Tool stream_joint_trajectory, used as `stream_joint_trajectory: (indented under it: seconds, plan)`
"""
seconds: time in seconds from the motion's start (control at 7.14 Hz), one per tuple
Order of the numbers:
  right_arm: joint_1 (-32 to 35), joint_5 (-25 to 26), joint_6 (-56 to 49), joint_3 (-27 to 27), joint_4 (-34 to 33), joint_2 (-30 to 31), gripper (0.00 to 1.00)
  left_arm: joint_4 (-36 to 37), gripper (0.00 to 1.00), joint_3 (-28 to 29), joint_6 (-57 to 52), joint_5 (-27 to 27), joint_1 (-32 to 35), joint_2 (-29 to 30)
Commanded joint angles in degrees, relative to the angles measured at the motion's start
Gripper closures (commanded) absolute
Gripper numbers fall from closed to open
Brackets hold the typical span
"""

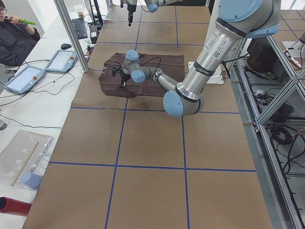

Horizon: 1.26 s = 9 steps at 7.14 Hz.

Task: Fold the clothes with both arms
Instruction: 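Fold the sleeve with the left gripper inward across the shirt body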

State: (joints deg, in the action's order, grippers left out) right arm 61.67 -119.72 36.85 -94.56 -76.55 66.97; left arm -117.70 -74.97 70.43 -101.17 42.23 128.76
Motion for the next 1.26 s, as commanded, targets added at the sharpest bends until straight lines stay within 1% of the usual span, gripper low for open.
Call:
stream_joint_trajectory:
  seconds: [0.0, 0.28, 0.56, 0.7, 0.84, 0.98, 1.12]
  plan:
    - [-0.06, 0.10, 0.15, 0.08, 0.00, 0.00, 0.00, 0.28, 1.00, 2.11, 1.64, 0.01, -0.57, 2.11]
    - [-0.06, 0.10, 0.16, 0.08, 0.00, -0.09, 0.00, 0.36, 1.00, 2.29, 2.43, 0.01, -0.66, 2.98]
    - [-0.06, 0.10, 0.16, 0.08, 0.00, 0.00, 0.00, 0.28, 1.00, 5.08, 4.17, 0.01, -0.66, 4.91]
    - [-0.06, 0.10, 0.24, -0.01, 0.00, -0.09, 0.00, 0.28, 0.88, 5.45, 4.10, 0.01, -0.66, 5.09]
    - [-0.24, 0.10, 0.24, 0.07, 0.00, -0.09, 0.00, 0.19, 0.01, 5.36, 2.45, 0.09, -0.66, 4.92]
    - [-0.33, 0.10, 0.59, -0.01, 0.00, -0.26, 0.00, 0.19, 0.00, 5.10, -0.53, 0.01, -0.57, 4.66]
    - [-1.63, 0.10, 5.38, -0.71, 0.17, -0.61, 0.00, 0.28, 0.00, 4.05, -3.95, -0.17, -0.48, 4.31]
